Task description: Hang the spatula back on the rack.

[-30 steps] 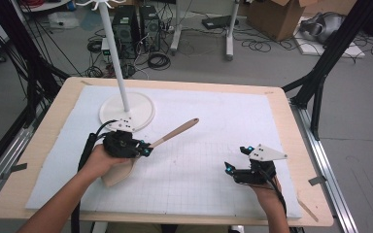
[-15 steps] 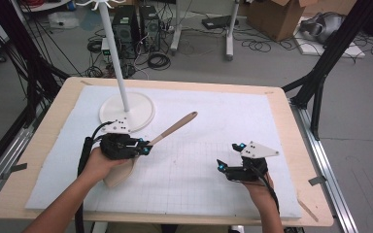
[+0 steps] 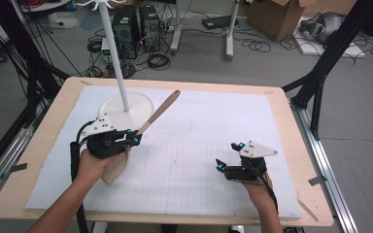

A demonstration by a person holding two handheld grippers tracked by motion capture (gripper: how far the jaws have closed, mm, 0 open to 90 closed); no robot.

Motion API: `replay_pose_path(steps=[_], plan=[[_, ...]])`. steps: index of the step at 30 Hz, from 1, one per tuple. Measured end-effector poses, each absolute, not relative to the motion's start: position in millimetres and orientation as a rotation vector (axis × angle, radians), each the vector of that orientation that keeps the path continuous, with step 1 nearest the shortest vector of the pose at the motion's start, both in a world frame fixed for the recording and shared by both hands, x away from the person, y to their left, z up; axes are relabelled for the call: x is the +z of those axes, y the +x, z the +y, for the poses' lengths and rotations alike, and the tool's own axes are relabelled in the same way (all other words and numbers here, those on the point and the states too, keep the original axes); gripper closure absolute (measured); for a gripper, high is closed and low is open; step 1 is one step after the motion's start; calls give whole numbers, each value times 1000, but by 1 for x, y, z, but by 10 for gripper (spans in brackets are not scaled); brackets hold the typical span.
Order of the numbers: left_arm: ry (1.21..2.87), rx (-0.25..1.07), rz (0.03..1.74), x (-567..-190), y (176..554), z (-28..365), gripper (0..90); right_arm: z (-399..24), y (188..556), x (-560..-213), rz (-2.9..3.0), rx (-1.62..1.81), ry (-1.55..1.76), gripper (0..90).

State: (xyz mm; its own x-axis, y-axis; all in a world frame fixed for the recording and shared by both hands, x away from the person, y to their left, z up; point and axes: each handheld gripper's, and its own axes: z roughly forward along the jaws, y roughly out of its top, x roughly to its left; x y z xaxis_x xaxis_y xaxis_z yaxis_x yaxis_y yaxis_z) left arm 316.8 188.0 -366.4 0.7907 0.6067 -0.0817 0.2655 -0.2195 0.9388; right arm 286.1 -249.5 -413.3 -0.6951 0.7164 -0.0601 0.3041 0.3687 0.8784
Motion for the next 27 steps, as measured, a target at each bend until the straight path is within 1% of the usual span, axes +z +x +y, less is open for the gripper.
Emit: replay_pose_path(steps=[1, 3, 8, 17, 27], plan=[[1808, 362, 672, -366, 317, 188, 781, -250, 286, -413, 2198, 1272, 884, 196], [1749, 400, 688, -364, 314, 196, 780, -250, 286, -413, 2196, 1273, 881, 196], [1665, 453, 710, -357, 309, 211, 781, -251, 286, -413, 2184, 1277, 889, 196], [1557, 526, 739, -347, 306, 234, 781, -254, 285, -412, 2174, 1290, 903, 197], [1428, 641, 741, -319, 300, 257, 781, -255, 285, -412, 2177, 1288, 904, 196]])
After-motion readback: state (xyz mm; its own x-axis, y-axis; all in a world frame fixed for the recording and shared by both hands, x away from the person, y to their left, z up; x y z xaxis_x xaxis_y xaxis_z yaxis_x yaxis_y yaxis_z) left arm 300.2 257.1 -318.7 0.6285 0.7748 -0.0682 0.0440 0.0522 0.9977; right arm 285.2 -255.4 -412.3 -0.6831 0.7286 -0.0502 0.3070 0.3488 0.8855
